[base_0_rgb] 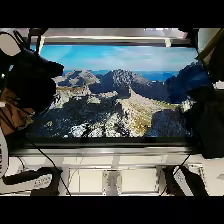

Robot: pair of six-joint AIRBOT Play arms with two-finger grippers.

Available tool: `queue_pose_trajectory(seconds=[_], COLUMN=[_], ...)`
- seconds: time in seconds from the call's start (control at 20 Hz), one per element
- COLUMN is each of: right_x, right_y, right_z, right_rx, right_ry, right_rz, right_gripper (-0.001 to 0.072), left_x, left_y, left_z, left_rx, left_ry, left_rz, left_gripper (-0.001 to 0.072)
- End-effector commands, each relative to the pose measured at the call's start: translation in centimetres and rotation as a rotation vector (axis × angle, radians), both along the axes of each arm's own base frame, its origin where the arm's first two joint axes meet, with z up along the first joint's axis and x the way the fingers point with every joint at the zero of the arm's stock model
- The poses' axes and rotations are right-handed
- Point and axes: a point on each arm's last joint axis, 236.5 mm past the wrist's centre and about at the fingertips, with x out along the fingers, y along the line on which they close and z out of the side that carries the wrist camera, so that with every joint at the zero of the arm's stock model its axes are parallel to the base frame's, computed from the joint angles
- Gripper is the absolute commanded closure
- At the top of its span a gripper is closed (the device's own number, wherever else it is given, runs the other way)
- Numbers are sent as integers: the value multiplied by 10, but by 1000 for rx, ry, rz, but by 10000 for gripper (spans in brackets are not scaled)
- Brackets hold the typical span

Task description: Fold the clothes and pants, and hang the long-sleeved shirts on hangers.

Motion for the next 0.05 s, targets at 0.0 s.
queue_pose_trajectory(seconds=[0.0], right_x=[-5], right_y=[14], right_z=[-7], right_rx=[-43], right_ry=[20], right_rz=[58], right_gripper=[659], left_x=[0], left_y=[0], left_z=[0], left_rx=[1], left_ry=[1], left_rz=[0], left_gripper=[692])
